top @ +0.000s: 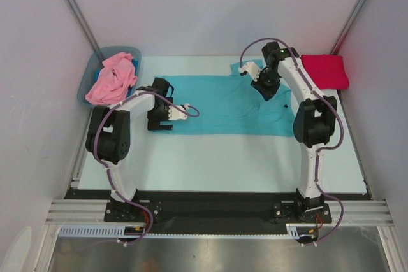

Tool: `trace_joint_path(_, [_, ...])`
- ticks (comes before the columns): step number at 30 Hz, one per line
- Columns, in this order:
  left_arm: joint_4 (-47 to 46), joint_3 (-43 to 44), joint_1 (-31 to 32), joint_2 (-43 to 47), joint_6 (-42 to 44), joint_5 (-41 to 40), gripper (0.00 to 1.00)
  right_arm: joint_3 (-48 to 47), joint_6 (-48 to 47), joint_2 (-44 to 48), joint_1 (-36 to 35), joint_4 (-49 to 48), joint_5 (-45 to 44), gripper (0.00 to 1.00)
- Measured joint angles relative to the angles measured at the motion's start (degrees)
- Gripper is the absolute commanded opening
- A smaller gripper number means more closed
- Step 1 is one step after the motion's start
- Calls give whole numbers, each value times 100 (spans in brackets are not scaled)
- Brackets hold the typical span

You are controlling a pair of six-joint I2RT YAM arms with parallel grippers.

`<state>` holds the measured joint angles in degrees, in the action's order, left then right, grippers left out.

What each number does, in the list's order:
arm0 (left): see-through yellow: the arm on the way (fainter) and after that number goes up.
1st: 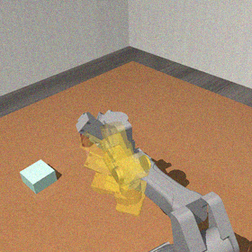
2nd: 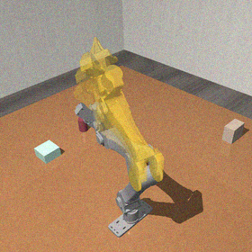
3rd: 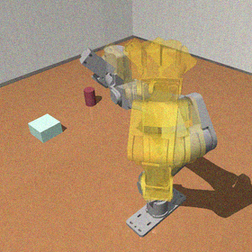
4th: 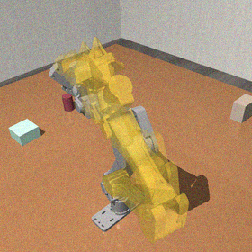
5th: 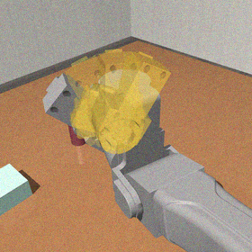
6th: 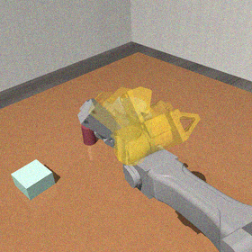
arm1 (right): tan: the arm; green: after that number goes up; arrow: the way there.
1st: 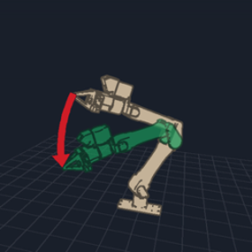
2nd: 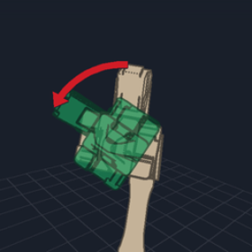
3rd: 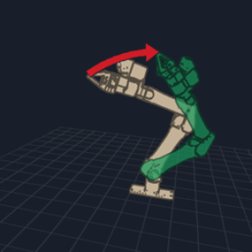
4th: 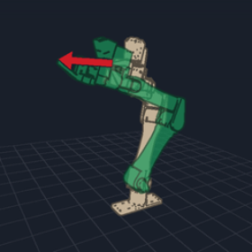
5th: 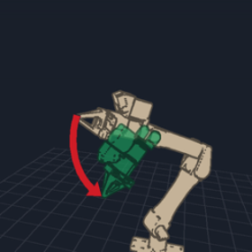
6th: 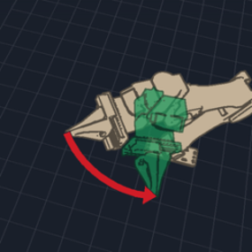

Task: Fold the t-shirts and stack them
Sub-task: Fold the tshirt

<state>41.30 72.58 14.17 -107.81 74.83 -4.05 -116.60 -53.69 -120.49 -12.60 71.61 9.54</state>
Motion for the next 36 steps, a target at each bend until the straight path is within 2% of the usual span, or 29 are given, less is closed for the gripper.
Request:
trace_joint_path(1, [-22, 33, 0, -11, -37, -13, 100, -76, 79, -177, 0, -70, 2, 25])
trace_joint_path(3, [-46, 101, 13, -24, -144, -24, 100, -313, 273, -616, -11, -203, 0, 28])
trace_joint_path(6, [-116, 181, 42, -31, -321, -28, 100, -787, 505, -1314, -35, -393, -2, 28])
trace_joint_path(9, [-192, 192, 90, -31, -463, -33, 100, -931, 667, -1606, -76, -595, -4, 28])
trace_joint_path(21, [-350, 181, 245, -31, -741, -59, 100, -1119, 811, -1644, -251, -942, -131, 31])
trace_joint_path(30, [-514, 92, 219, -31, -767, -400, 100, -957, 876, -1639, -201, -986, -289, 32])
trace_joint_path(36, [-293, 101, 214, -31, -791, -581, 100, -887, 892, -1631, -151, -1008, -376, 33])
